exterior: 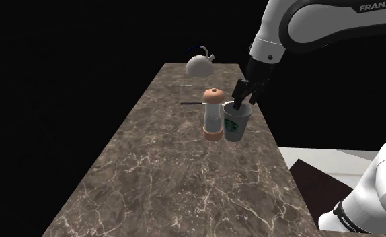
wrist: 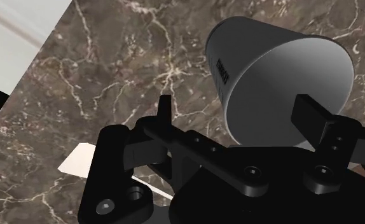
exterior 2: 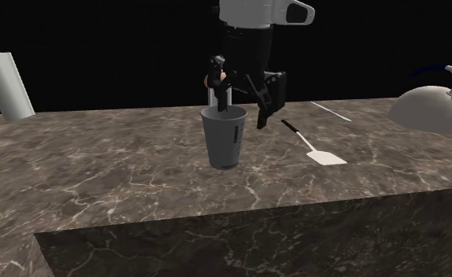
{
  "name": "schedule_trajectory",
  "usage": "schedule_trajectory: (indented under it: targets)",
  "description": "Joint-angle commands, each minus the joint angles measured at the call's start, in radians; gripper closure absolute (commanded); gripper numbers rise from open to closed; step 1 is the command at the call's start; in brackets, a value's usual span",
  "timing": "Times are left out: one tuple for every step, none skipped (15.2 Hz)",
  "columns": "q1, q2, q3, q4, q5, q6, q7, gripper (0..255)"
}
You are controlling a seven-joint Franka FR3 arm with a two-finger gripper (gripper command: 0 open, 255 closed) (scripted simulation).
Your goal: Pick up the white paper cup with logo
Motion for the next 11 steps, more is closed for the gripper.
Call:
schedule_trajectory:
  targets:
    - [0.001, 0.002, 0.000, -0.027, 0.003, 0.029, -0.004, 0]
    - [0.001, 0.003, 0.001, -0.040, 0.004, 0.043, -0.006, 0]
    - [0.002, 0.005, 0.002, -0.059, 0.005, 0.064, -0.008, 0]
    - [0.002, 0.005, 0.002, -0.059, 0.005, 0.064, -0.008, 0]
    - [0.002, 0.005, 0.002, -0.059, 0.005, 0.064, -0.008, 0]
    - [0.002, 0.005, 0.002, -0.060, 0.006, 0.065, -0.008, 255]
    - [0.002, 0.005, 0.002, -0.060, 0.006, 0.065, -0.008, 255]
    - [0.002, 0.005, 0.002, -0.059, 0.006, 0.065, -0.008, 255]
    - [0.002, 0.006, 0.002, -0.059, 0.006, 0.065, -0.008, 255]
    - [0.002, 0.005, 0.002, -0.059, 0.006, 0.065, -0.008, 255]
    - [0.002, 0.005, 0.002, -0.059, 0.006, 0.065, -0.008, 255]
